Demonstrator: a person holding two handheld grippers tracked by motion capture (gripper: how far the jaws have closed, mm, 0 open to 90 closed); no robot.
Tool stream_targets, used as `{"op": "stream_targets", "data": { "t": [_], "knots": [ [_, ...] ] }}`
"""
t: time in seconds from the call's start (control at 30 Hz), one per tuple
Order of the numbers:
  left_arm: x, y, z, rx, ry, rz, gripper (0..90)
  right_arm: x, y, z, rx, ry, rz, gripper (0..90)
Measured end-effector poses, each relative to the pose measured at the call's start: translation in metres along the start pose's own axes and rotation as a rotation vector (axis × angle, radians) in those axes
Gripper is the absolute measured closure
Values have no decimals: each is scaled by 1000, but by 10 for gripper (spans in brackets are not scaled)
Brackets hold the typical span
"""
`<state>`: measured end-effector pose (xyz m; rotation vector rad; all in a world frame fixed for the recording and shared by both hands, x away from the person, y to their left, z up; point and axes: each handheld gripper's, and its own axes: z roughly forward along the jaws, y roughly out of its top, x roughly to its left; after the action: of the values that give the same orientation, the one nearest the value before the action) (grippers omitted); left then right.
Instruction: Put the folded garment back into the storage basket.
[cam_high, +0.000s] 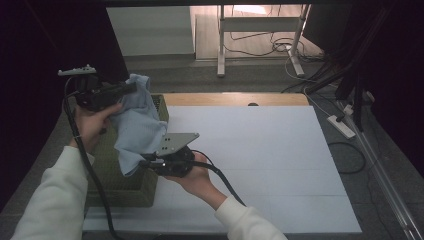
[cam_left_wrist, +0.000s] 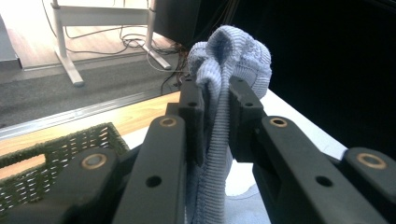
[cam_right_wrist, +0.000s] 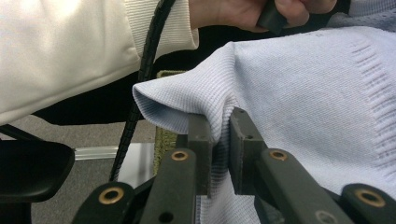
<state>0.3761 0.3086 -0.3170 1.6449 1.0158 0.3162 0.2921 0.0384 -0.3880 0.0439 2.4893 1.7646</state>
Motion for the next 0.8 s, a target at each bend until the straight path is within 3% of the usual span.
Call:
{"op": "stream_targets", "data": {
  "t": [0.8],
  "knots": [
    [14, -3, -9, 2, 18, -18, 781, -3, 4, 20, 13, 27, 3, 807]
  ]
}}
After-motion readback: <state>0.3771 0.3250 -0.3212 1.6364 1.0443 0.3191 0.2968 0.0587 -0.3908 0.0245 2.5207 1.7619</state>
